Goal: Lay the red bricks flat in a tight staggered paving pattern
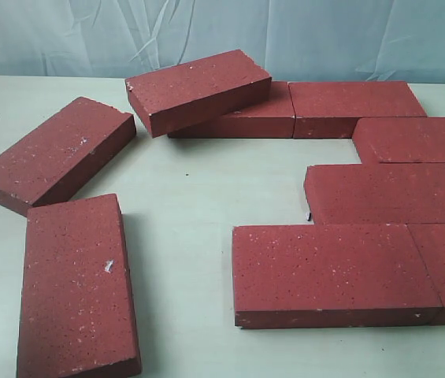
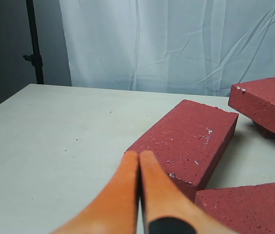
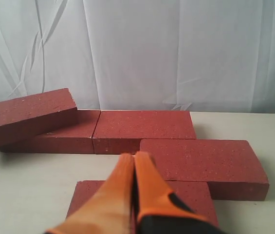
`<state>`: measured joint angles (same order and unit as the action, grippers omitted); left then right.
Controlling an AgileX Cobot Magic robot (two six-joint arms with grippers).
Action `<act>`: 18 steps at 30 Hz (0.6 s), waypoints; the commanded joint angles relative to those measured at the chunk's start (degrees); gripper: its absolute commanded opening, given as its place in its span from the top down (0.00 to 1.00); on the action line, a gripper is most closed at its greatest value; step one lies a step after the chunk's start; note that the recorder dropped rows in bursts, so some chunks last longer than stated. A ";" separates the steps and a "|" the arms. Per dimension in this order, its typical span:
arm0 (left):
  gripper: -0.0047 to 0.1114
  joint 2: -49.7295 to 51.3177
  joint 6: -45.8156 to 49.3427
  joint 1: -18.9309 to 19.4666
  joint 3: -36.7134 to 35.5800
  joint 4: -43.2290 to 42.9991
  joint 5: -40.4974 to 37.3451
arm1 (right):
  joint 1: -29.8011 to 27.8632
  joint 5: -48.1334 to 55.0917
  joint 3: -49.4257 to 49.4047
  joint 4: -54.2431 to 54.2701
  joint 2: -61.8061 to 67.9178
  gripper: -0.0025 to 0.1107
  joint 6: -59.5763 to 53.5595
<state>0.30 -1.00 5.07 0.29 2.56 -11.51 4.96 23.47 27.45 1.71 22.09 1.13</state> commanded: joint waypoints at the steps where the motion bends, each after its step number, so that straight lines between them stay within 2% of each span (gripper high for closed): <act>1: 0.96 -0.30 -0.10 0.07 -0.29 -0.33 0.61 | -0.27 0.51 0.36 -0.94 0.13 0.98 -0.03; 8: 0.96 -0.30 -0.10 0.07 -0.29 -0.33 0.61 | -0.27 1.32 0.36 -0.94 0.85 0.98 -0.03; 18: 0.96 -0.30 -0.10 0.07 -0.29 -0.33 0.61 | -0.27 5.52 3.25 5.15 8.40 0.98 -0.03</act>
<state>0.30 -1.00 5.07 0.29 2.56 -11.51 4.96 27.31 28.78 6.33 28.27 1.13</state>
